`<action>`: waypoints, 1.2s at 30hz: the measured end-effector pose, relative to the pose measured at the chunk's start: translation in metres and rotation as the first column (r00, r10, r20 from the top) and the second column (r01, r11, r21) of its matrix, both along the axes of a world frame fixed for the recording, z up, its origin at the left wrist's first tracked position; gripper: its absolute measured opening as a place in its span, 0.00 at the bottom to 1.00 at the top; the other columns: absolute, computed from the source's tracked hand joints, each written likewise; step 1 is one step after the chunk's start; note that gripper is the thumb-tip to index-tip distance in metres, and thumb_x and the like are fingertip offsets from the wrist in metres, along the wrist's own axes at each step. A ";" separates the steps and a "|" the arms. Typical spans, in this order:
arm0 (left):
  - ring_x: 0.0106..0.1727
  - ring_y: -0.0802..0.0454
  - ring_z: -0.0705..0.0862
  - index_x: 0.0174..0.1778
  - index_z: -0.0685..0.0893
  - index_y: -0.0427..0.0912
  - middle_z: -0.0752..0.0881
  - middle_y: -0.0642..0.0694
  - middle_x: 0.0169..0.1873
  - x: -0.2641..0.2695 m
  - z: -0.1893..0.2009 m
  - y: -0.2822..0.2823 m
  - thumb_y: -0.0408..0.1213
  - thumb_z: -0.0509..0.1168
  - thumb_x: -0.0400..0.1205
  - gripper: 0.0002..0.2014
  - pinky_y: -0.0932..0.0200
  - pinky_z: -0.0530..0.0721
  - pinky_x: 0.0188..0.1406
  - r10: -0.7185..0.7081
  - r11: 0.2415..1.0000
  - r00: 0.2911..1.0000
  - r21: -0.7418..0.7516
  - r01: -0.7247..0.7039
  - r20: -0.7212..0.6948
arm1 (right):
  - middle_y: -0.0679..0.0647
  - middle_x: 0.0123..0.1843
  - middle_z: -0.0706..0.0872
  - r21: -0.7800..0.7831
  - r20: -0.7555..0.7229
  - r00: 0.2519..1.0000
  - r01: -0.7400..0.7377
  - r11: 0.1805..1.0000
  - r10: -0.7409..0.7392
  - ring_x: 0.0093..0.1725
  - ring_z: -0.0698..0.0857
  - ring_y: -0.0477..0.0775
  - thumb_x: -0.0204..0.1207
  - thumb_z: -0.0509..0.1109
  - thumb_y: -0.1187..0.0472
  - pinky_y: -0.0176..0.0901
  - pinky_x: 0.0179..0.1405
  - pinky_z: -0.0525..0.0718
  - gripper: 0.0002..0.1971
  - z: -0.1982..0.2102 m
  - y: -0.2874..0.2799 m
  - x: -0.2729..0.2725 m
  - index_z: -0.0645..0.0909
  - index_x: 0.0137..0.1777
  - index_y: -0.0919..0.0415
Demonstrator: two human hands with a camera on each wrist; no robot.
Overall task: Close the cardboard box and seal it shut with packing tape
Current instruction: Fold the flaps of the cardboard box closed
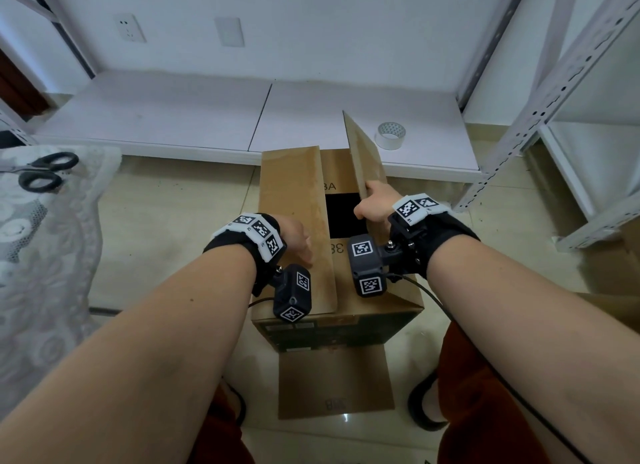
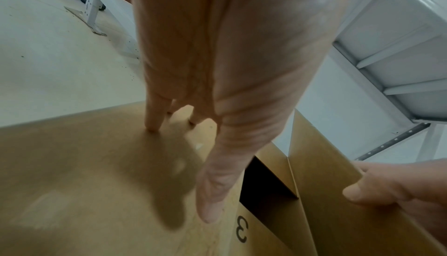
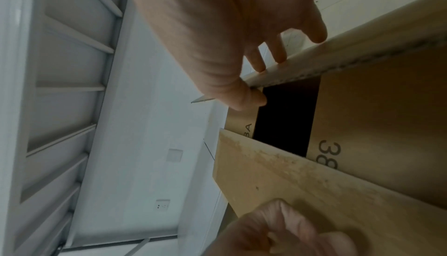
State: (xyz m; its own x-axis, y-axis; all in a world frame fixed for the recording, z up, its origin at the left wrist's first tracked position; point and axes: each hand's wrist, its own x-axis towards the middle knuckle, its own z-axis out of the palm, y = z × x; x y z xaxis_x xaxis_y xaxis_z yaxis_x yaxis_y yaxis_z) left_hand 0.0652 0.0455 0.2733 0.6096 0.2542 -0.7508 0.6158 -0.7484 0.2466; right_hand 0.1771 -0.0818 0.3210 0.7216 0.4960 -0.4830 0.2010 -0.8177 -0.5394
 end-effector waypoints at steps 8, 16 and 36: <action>0.44 0.48 0.82 0.43 0.84 0.44 0.85 0.47 0.38 -0.001 -0.003 0.004 0.51 0.74 0.75 0.14 0.52 0.79 0.58 0.073 0.996 0.997 -0.044 -0.073 0.009 | 0.59 0.77 0.67 -0.144 0.076 0.994 -0.071 0.987 0.083 0.73 0.70 0.65 0.69 0.70 0.58 0.56 0.67 0.74 0.38 -0.012 0.002 -0.007 0.62 0.80 0.51; 0.45 0.50 0.81 0.39 0.83 0.46 0.83 0.50 0.37 -0.004 0.002 0.002 0.56 0.70 0.78 0.16 0.56 0.77 0.48 0.124 0.992 0.992 -0.041 -0.122 0.030 | 0.59 0.77 0.60 -0.241 0.100 0.982 -0.133 0.961 0.161 0.75 0.63 0.68 0.71 0.70 0.50 0.60 0.70 0.67 0.39 -0.020 -0.004 -0.018 0.57 0.81 0.44; 0.74 0.38 0.69 0.74 0.74 0.51 0.69 0.40 0.73 -0.004 0.013 -0.017 0.56 0.70 0.77 0.30 0.43 0.71 0.74 0.387 0.905 0.900 0.103 -0.413 0.201 | 0.59 0.76 0.62 -0.202 0.170 0.978 -0.082 0.976 0.118 0.75 0.62 0.65 0.76 0.69 0.46 0.61 0.69 0.68 0.32 -0.042 -0.002 -0.021 0.62 0.79 0.46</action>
State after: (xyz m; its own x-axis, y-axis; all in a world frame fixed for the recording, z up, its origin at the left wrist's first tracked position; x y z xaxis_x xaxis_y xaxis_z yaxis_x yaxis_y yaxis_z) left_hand 0.0615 0.0283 0.2859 0.5501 0.5981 -0.5828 0.8279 -0.4821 0.2866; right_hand 0.1558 -0.0837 0.2790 0.7567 0.4800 -0.4439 0.3660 -0.8736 -0.3208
